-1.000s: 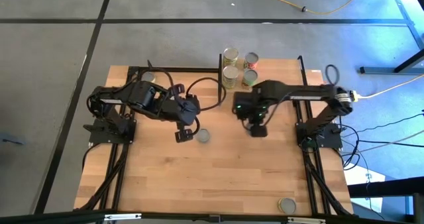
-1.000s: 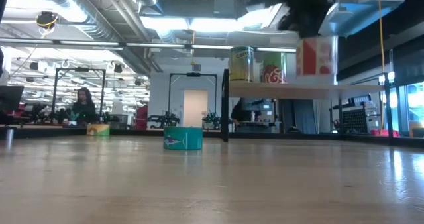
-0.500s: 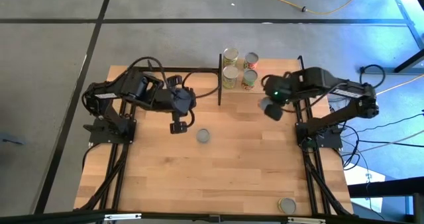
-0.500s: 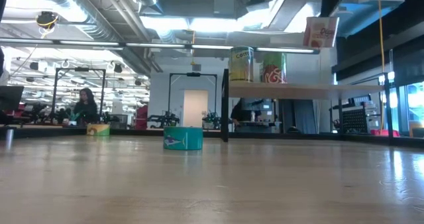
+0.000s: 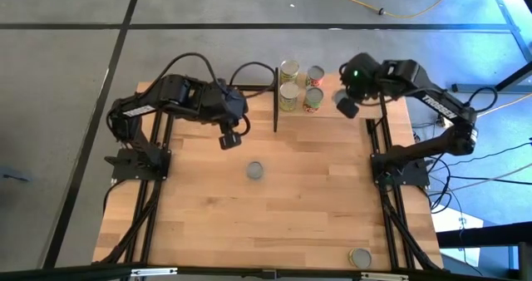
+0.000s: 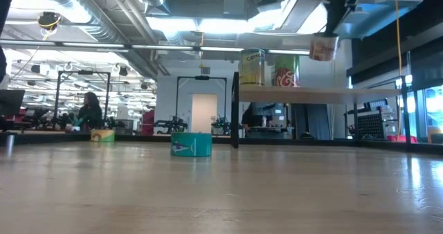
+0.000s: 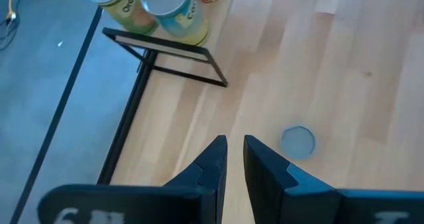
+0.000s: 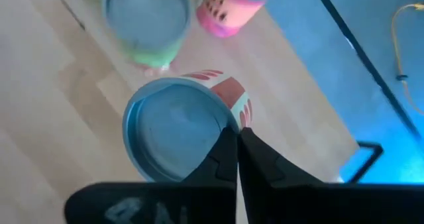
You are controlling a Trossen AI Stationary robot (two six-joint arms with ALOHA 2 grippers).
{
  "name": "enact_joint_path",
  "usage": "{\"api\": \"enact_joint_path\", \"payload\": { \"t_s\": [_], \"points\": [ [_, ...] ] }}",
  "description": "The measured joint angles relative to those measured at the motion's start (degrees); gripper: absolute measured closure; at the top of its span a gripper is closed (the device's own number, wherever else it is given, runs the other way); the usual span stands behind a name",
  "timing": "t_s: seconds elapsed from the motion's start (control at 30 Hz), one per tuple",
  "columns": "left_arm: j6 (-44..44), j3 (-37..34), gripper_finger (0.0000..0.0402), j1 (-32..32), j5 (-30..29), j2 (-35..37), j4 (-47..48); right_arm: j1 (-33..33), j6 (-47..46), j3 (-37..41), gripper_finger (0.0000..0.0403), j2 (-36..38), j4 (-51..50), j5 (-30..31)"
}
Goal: Pick and place cans onto a shelf
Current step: Put the white and orange can on the shelf
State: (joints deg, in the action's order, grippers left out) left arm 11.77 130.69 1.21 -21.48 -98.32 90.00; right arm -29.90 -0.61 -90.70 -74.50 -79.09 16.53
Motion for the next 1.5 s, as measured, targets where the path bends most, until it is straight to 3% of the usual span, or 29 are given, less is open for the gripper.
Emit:
{"api": "enact_joint_path", "payload": {
  "t_s": [0.23, 0.5, 0.97, 1.1, 1.27, 1.5],
  "points": [
    [0.05, 0.00, 0.0356, -1.98, 0.20, -0.02, 0.00, -10.95, 7.36, 0.04, 0.0401, -3.44, 4.77, -8.05],
    [0.07, 0.00, 0.0356, -2.49, 0.18, -0.02, 0.00, -17.38, 12.35, 0.10, 0.0401, -9.25, 7.81, -13.68],
    [0.28, 0.00, 0.0356, -2.49, 0.16, -0.04, 0.02, -20.39, 16.01, 0.07, 0.0400, -16.39, 8.37, -15.62],
    [0.28, 0.00, 0.0356, -2.49, 0.16, -0.04, 0.01, -20.39, 16.07, 0.05, 0.0374, -17.87, 8.24, -15.60],
    [0.28, 0.00, 0.0356, -2.49, 0.16, -0.04, 0.02, -20.34, 16.34, 0.07, 0.0347, -18.13, 8.35, -14.65],
    [0.26, 0.00, 0.0356, -2.49, 0.14, -0.04, 0.02, -20.34, 16.36, -0.93, 0.0351, -15.60, 9.35, -14.20]
  ]
}}
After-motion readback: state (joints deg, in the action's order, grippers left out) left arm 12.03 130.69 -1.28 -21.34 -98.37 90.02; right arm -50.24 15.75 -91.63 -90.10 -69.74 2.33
